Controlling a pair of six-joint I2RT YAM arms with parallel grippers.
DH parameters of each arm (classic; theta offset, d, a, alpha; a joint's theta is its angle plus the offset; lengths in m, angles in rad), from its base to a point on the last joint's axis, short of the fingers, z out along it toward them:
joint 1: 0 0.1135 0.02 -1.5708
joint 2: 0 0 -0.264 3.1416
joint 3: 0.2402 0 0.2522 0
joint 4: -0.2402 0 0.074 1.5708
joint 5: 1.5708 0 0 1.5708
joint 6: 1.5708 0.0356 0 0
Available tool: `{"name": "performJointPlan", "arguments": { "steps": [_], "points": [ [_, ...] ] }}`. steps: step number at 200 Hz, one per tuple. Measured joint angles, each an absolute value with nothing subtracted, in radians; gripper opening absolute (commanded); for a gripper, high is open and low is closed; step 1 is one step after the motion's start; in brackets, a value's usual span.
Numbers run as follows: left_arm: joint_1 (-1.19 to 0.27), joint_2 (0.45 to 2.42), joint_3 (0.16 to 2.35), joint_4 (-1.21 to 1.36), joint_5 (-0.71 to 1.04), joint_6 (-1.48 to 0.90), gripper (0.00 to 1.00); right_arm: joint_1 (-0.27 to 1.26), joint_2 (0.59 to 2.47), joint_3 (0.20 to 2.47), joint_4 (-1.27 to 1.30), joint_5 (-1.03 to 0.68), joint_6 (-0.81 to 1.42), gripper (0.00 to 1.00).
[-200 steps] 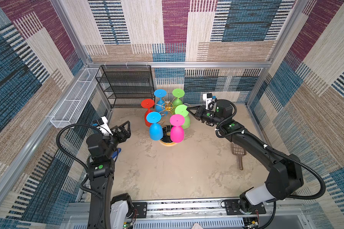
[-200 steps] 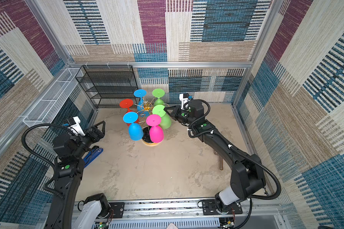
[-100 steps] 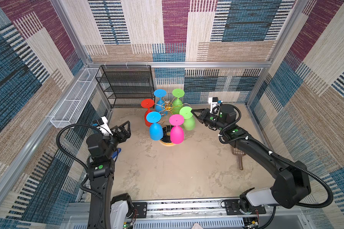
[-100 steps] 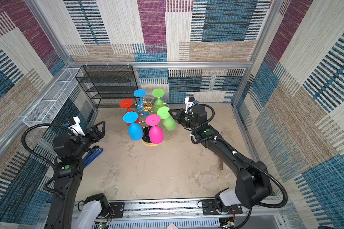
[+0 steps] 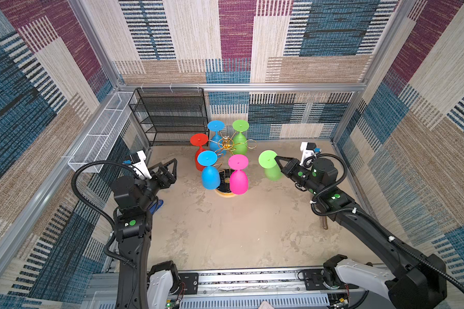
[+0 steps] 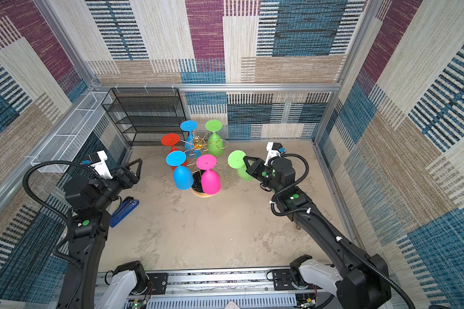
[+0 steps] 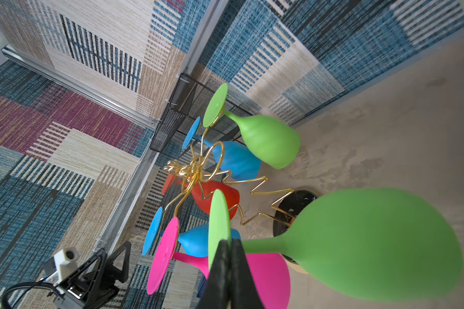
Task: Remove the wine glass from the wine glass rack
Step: 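Lift the green glass clear of the rack while the left arm reaches forward, then bring the green glass to the left gripper and grasp its foot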
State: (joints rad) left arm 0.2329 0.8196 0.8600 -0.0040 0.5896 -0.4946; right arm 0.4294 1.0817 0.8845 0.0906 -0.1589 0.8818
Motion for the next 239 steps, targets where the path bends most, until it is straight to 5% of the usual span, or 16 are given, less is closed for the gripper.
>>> {"name": "performJointPlan", "arguments": {
  "steps": [43,85,159,239],
  "points": [
    [0.162,0.916,1.002,0.007,0.863,-0.525,0.76,0.426,0.976,0.923,0.079,-0.07,0.719,0.0],
    [-0.034,1.0,1.102,0.011,1.005,-0.546,0.73,0.428,1.011,1.051,0.091,-0.157,0.55,0.0],
    [-0.221,1.154,1.216,0.112,1.028,-0.58,0.67,0.472,1.115,1.172,0.115,-0.437,0.426,0.0],
    [-0.314,1.268,1.291,0.178,1.027,-0.598,0.65,0.549,1.169,1.211,0.133,-0.554,0.4,0.0]
  ]
}}
